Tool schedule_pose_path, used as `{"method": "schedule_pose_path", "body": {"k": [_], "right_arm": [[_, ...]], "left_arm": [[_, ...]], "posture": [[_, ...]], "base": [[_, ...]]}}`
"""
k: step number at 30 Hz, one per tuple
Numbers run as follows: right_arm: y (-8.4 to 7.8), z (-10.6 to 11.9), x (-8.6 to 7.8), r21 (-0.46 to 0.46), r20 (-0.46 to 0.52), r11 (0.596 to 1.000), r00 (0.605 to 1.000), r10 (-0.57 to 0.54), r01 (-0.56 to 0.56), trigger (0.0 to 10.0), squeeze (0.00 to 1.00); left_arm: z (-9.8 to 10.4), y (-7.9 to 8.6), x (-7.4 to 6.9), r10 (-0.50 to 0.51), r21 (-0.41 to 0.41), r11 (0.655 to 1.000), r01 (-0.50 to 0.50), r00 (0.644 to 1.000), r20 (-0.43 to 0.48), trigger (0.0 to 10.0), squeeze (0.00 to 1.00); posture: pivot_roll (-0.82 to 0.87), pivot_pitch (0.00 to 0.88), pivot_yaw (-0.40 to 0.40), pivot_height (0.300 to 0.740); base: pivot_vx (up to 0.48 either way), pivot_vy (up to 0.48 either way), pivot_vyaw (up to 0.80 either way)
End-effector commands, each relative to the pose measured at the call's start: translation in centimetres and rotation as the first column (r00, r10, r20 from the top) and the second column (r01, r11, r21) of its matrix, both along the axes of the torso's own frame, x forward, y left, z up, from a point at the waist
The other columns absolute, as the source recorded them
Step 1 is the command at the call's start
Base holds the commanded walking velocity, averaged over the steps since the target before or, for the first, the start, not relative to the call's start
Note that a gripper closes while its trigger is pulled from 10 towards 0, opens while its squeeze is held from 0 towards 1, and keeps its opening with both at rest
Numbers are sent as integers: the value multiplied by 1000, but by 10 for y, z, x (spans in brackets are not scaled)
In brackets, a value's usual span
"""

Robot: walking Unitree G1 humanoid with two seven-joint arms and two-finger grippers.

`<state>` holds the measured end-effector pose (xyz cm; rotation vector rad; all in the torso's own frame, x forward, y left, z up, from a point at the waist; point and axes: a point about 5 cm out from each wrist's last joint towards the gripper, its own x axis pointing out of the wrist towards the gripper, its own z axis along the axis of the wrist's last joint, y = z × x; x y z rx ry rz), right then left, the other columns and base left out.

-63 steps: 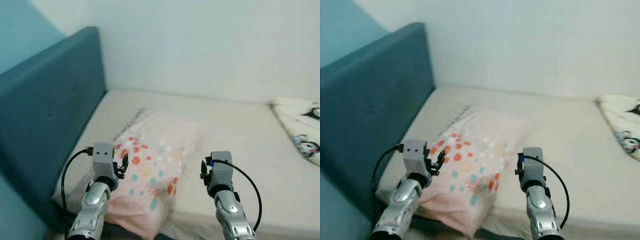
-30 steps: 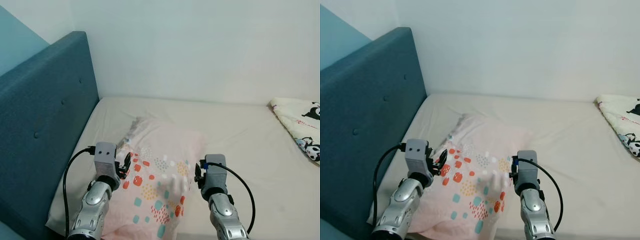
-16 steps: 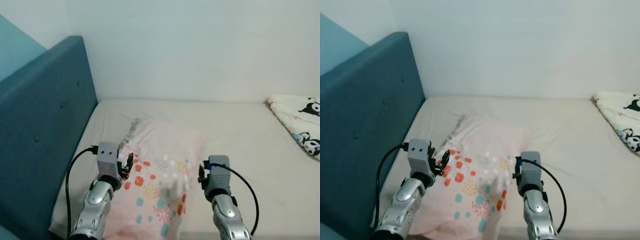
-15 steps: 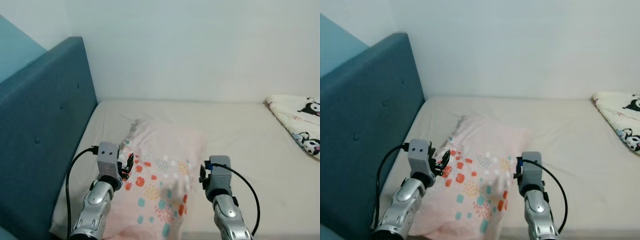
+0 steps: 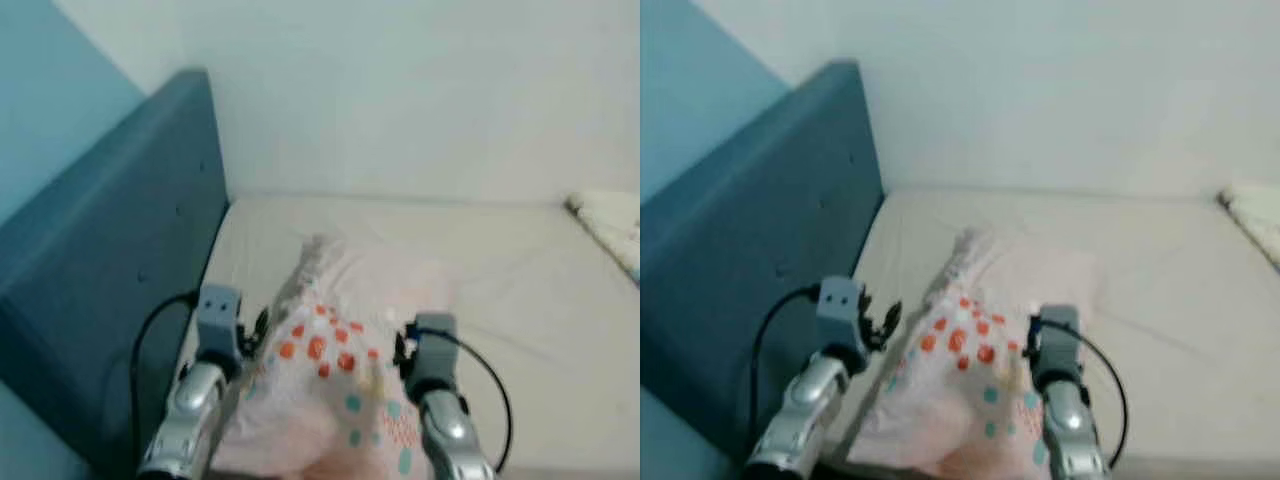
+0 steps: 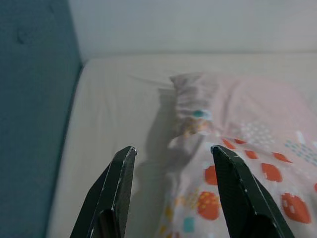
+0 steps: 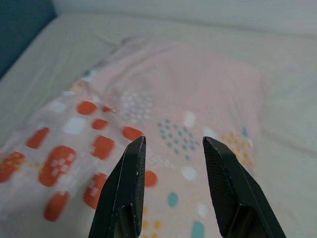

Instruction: Clean up the room

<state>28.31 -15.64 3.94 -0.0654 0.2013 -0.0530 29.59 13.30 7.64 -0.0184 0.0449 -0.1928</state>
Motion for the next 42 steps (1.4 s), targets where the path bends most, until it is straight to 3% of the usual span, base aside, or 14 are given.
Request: {"method": "schedule_pose_path", "body": {"k": [1, 5, 12, 19, 27, 35, 42], "right_arm": [[-6, -1, -2, -7, -5, 1000, 1000, -15, 14, 10000, 0], [-6, -1, -2, -6, -6, 1000, 1000, -15, 15, 10000, 0], [-6, 0, -1, 0, 0, 1000, 1000, -9, 9, 10000, 0], [-6, 6, 6, -14, 12, 1000, 1000, -9, 9, 10000, 0], [-9, 5, 6, -10, -5, 1000, 1000, -23, 23, 10000, 0], [-16, 11, 14, -19, 10, 999, 999, -37, 37, 10000, 0], [-19, 15, 21, -38, 17, 999, 999, -29, 30, 10000, 0]], "left_arm": [[0, -6, -2, -25, 14, 1000, 25, 1000, -4, 10000, 0], [-1, -11, -3, -21, -13, 1000, 21, 1000, -2, 10000, 0], [-2, -13, -1, 12, 13, 1000, -12, 1000, -24, 10000, 0], [-3, -3, 2, 72, 22, 997, -71, 997, -30, 10000, 0], [-3, 0, 3, 75, 23, 997, -74, 997, -31, 10000, 0], [-5, 1, 2, 51, 13, 999, -50, 998, -38, 10000, 0], [-5, 7, 2, 94, 18, 995, -93, 995, -32, 10000, 0]], "posture": [[14, 0, -21, 740], [13, 0, -23, 740], [15, 0, -26, 740], [15, 0, -28, 740], [12, 0, -29, 740], [2, 0, -25, 701], [2, 0, -32, 671]], "base": [[0, -480, 0], [0, -360, 0], [0, 0, 0], [0, 0, 0], [0, 0, 0], [0, 0, 0], [0, 0, 0]]}}
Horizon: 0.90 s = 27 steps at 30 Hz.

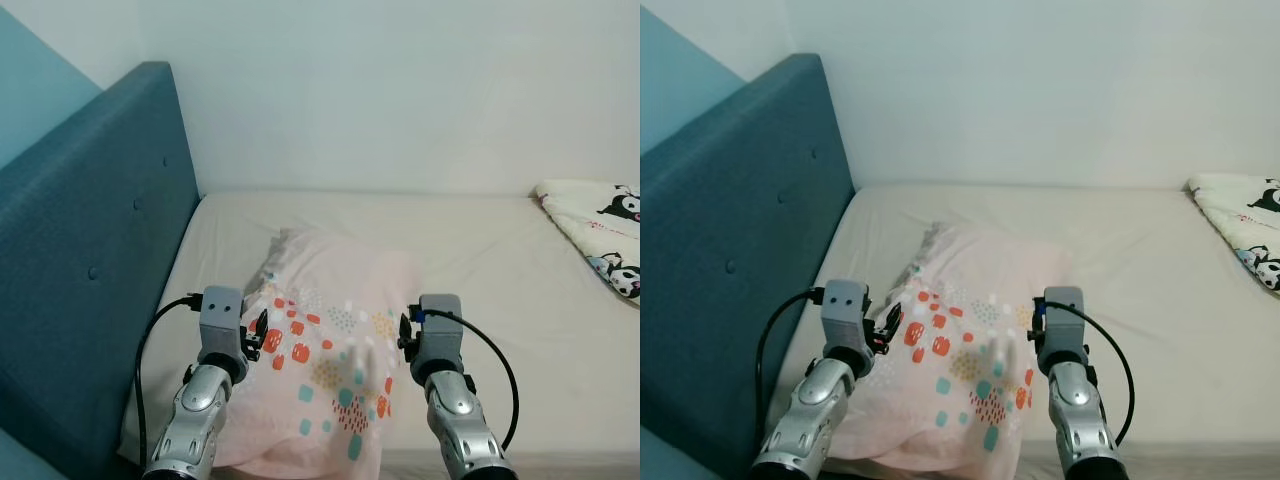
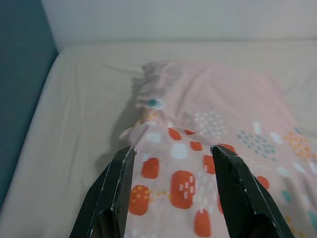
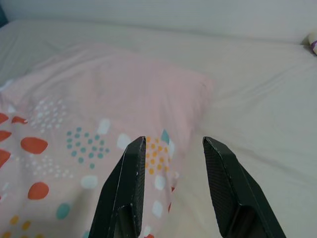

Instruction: Clean up the room

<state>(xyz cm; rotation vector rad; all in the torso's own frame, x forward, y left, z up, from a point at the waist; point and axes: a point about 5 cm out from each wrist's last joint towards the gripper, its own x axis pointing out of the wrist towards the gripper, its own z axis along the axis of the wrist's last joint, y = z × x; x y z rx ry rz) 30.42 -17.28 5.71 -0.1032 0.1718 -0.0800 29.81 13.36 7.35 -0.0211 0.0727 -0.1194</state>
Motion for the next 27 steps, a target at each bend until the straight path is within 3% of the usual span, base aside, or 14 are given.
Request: {"method": "schedule_pose_path", "body": {"k": [1, 12, 27], "right_arm": [[-3, -2, 0, 3, -13, 1000, 1000, -8, 8, 10000, 0], [0, 1, 7, 13, -12, 1000, 1000, 13, -13, 10000, 0], [-1, 1, 6, 14, -4, 1000, 1000, 0, 1, 10000, 0]], "left_arm": [[-2, 6, 0, 20, 15, 1000, -20, 1000, -5, 10000, 0], [0, 18, 2, 70, 18, 997, -70, 998, 1, 10000, 0], [4, 12, 3, 54, 11, 998, -54, 998, 15, 10000, 0]], "posture": [[2, 0, -32, 671], [9, 0, -35, 631], [11, 0, -26, 601]], "base": [[0, 0, 0], [0, 0, 0], [0, 0, 0]]}}
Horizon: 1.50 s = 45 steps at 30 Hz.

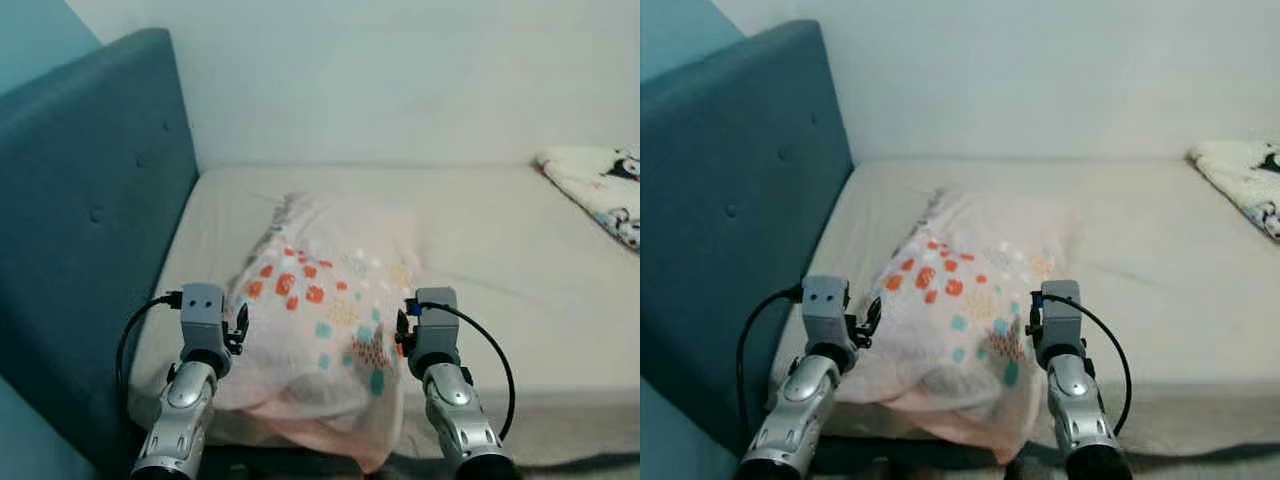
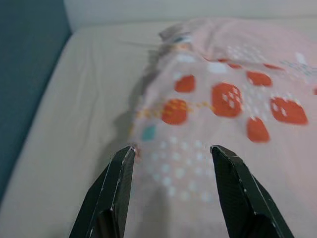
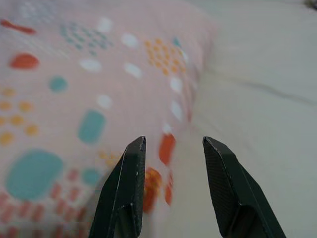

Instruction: Clean up the room

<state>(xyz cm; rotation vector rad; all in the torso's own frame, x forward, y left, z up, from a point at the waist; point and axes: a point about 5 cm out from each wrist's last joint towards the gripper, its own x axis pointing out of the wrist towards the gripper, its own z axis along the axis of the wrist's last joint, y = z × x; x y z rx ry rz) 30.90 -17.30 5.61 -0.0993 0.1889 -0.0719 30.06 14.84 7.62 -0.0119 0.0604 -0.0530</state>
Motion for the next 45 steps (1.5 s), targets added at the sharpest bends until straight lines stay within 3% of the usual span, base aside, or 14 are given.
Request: {"method": "schedule_pose_path", "body": {"k": [1, 10, 14, 21, 22, 23, 24, 30, 33, 35, 36, 37, 41, 45], "right_arm": [[-1, 2, 1, 7, 15, 1000, 1000, -8, 8, 10000, 0], [-1, 9, 6, 30, 41, 999, 999, -26, 25, 10000, 0], [3, 24, 22, 51, 83, 999, 996, -9, 5, 10000, 0], [2, 39, 38, 61, 98, 998, 995, -14, 8, 10000, 0], [0, 40, 42, 64, 89, 998, 996, -24, 18, 10000, 0], [0, 40, 42, 64, 89, 998, 996, -24, 18, 10000, 0], [-2, 41, 44, 72, 82, 997, 996, -37, 31, 10000, 0], [-13, 45, 49, 107, 68, 992, 995, -78, 70, 10000, 0], [-15, 46, 48, 154, 73, 985, 993, -91, 79, 10000, 0], [-17, 45, 47, 220, 77, 971, 990, -114, 95, 10000, 608], [-17, 45, 47, 220, 77, 971, 990, -114, 95, 10000, 608], [-18, 42, 46, 272, 66, 956, 989, -135, 113, 10000, 1000], [-14, 24, 40, 458, -10, 874, 984, -180, 165, 10000, 1000], [-9, 19, 37, 541, -11, 828, 986, -168, 148, 10000, 1000]], "left_arm": [[3, -4, 2, -13, 1, 1000, 13, 1000, 7, 10000, 0], [24, 11, 13, 50, -71, 997, -43, 995, 87, 10000, 0], [50, 30, 32, 128, -176, 979, -101, 980, 153, 10000, 0], [52, 45, 48, 124, -188, 977, -104, 987, 100, 10000, 0], [50, 49, 51, 114, -170, 980, -99, 990, 78, 10000, 733], [50, 49, 51, 114, -170, 980, -99, 990, 78, 10000, 733], [47, 52, 53, 105, -166, 982, -94, 993, 54, 10000, 1000], [45, 71, 61, 85, -137, 987, -84, 996, 3, 10000, 1000], [47, 82, 64, 109, -207, 972, -111, 994, -22, 10000, 1000], [47, 87, 66, 102, -329, 938, -109, 994, -38, 10000, 1000], [47, 87, 66, 102, -329, 938, -109, 994, -38, 10000, 1000], [46, 89, 67, 92, -399, 911, -104, 995, -50, 10000, 1000], [36, 82, 64, -50, -632, 775, -10, 996, -78, 10000, 1000], [31, 79, 62, -107, -689, 725, 22, 991, -81, 10000, 1000]], "posture": [[11, 0, -26, 601], [23, 17, -29, 601], [34, 48, -45, 581], [40, 104, -56, 581], [40, 118, -58, 581], [40, 118, -58, 581], [41, 123, -58, 581], [40, 169, -53, 581], [31, 188, -45, 581], [27, 193, -40, 581], [27, 193, -40, 581], [25, 200, -36, 581], [23, 210, -28, 581], [26, 213, -24, 581]], "base": [[0, 0, 0], [0, 0, 0], [0, 0, 0], [0, 0, 0], [0, 0, 0], [0, 0, 0], [0, 0, 0], [0, 0, 0], [0, 0, 0], [0, 0, 0], [0, 0, 0], [0, 0, 0], [0, 0, 0], [0, 0, 0]]}}
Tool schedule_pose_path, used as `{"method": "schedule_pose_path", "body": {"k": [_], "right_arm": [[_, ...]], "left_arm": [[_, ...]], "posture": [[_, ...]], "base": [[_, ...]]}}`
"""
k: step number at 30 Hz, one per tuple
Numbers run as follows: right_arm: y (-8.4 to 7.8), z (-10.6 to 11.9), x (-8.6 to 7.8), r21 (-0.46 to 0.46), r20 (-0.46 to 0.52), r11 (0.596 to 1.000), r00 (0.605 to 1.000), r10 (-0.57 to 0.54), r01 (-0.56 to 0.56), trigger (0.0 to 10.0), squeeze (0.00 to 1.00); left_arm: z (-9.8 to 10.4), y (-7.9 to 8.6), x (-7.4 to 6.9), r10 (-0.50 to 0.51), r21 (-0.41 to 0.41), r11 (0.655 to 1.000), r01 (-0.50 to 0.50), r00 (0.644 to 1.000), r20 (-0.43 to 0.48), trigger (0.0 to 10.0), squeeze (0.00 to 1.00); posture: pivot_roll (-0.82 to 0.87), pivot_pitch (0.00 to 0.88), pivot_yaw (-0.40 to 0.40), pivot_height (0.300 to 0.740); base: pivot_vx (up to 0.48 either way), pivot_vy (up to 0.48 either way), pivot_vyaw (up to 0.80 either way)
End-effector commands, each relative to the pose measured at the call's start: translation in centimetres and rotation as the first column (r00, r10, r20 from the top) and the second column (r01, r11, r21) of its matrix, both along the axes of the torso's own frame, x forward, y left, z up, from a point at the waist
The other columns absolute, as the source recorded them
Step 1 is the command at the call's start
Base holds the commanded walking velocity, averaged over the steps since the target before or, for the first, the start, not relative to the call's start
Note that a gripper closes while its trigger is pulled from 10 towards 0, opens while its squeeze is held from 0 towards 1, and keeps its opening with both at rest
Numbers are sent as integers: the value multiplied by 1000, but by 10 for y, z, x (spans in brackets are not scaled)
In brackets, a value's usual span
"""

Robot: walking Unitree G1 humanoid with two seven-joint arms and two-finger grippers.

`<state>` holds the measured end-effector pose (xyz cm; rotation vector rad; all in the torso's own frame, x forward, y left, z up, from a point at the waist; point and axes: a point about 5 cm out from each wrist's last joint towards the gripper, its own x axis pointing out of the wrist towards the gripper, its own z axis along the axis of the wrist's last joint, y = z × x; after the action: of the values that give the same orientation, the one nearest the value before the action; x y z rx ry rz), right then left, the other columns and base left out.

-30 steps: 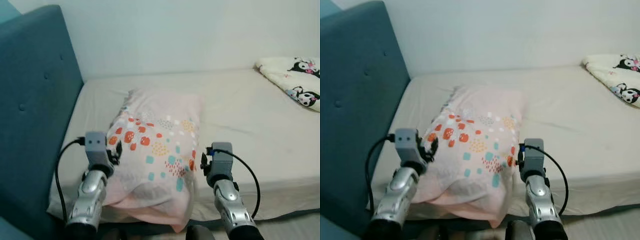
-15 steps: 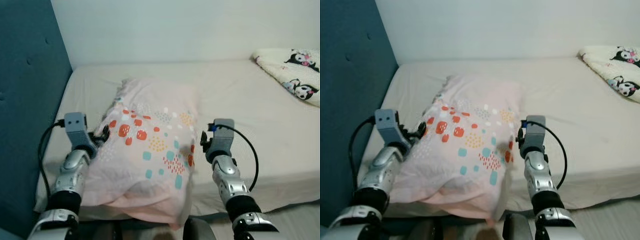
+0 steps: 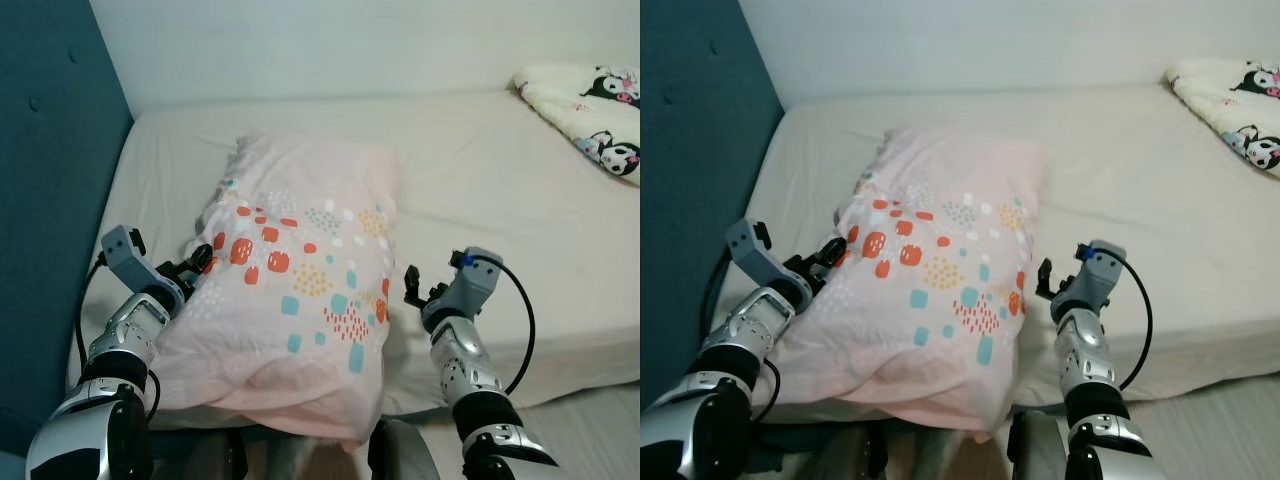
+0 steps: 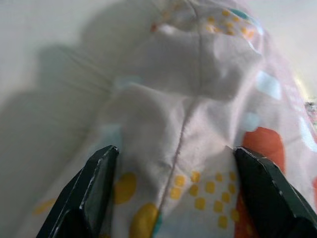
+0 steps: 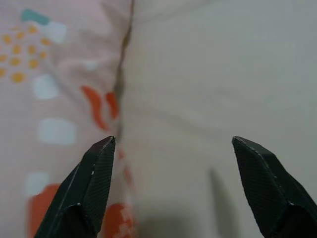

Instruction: Clean up the room

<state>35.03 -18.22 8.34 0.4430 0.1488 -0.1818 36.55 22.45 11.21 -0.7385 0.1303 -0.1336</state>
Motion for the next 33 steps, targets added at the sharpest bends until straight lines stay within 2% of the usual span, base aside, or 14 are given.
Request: {"method": "schedule_pose_path", "body": {"k": [1, 2, 4, 6, 8, 10, 17, 22, 26, 27, 29, 30, 31, 33], "right_arm": [[3, -12, -6, 104, -13, 995, 1000, 11, -10, 10000, 1000], [9, -18, -9, 194, 2, 980, 999, 34, -34, 10000, 1000], [10, -19, -9, 210, 4, 977, 999, 39, -39, 10000, 1000], [13, -20, -8, 273, 19, 961, 999, 37, -41, 10000, 1000], [13, -20, -8, 273, 19, 961, 999, 37, -41, 10000, 1000], [16, -22, -6, 331, 17, 942, 999, 42, -45, 10000, 1000], [25, -27, -5, 369, -23, 926, 995, 95, -80, 10000, 1000], [42, -23, -1, 385, -10, 904, 978, 209, -189, 10000, 1000], [63, -20, 2, 374, -24, 875, 940, 340, -307, 10000, 1000], [63, -20, 2, 374, -24, 875, 940, 340, -307, 10000, 1000], [75, -20, 1, 359, -39, 856, 910, 412, -372, 10000, 1000], [75, -20, 1, 359, -39, 856, 910, 412, -372, 10000, 1000], [85, -20, 1, 343, -48, 840, 885, 463, -421, 10000, 1000], [89, -18, 1, 340, -39, 829, 874, 484, -444, 10000, 1000]], "left_arm": [[-7, 1, -5, -55, -61, 997, 53, 998, -29, 10000, 1000], [-12, -5, -7, -109, -108, 989, 105, 994, -28, 10000, 1000], [-12, -6, -8, -118, -116, 987, 114, 993, -26, 10000, 1000], [-11, -6, -7, -108, -164, 981, 105, 994, -12, 10000, 1000], [-11, -6, -7, -108, -164, 981, 105, 994, -12, 10000, 1000], [-9, -5, -6, -92, -204, 975, 90, 996, 2, 10000, 1000], [-3, 6, -6, -40, -275, 960, 44, 999, 18, 10000, 1000], [-3, 11, -9, -61, -292, 954, 66, 998, 25, 10000, 1000], [-12, -9, -15, -257, -235, 937, 257, 966, 28, 10000, 1000], [-12, -9, -15, -257, -235, 937, 257, 966, 28, 10000, 1000], [-24, -27, -21, -372, -181, 913, 364, 928, -11, 10000, 1000], [-24, -27, -21, -372, -181, 913, 364, 928, -11, 10000, 1000], [-32, -42, -26, -441, -174, 886, 430, 897, -29, 10000, 1000], [-35, -49, -28, -468, -168, 873, 457, 883, -31, 10000, 1000]], "posture": [[27, 214, -23, 581], [30, 216, -20, 581], [30, 216, -20, 581], [34, 219, -20, 581], [34, 219, -20, 581], [47, 221, -20, 581], [72, 216, -28, 581], [80, 210, -32, 581], [86, 202, -35, 581], [86, 202, -35, 581], [88, 197, -35, 581], [88, 197, -35, 581], [88, 193, -38, 581], [87, 189, -39, 581]], "base": [[0, 0, 0], [0, 0, 0], [0, 0, 0], [0, 0, 0], [0, 0, 0], [0, 0, 0], [0, 0, 0], [0, 0, 0], [0, 0, 0], [0, 0, 0], [0, 0, 0], [0, 0, 0], [0, 0, 0], [0, 0, 0]]}}
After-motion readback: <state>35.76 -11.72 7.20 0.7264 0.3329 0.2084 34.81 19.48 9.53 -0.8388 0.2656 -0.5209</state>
